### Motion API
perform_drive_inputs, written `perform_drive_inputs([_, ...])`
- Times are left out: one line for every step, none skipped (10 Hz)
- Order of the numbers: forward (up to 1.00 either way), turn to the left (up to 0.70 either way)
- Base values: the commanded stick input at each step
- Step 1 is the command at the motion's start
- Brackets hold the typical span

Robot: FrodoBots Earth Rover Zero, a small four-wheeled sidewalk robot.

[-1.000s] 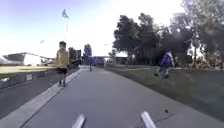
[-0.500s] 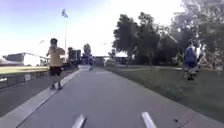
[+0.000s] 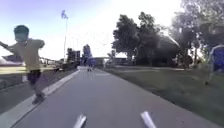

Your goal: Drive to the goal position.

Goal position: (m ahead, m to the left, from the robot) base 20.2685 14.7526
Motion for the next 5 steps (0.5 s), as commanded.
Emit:
perform_drive_inputs([0.98,-0.23])
perform_drive_inputs([0.98,-0.08])
perform_drive_inputs([0.98,0.00])
perform_drive_inputs([0.98,0.06])
perform_drive_inputs([0.98,0.24])
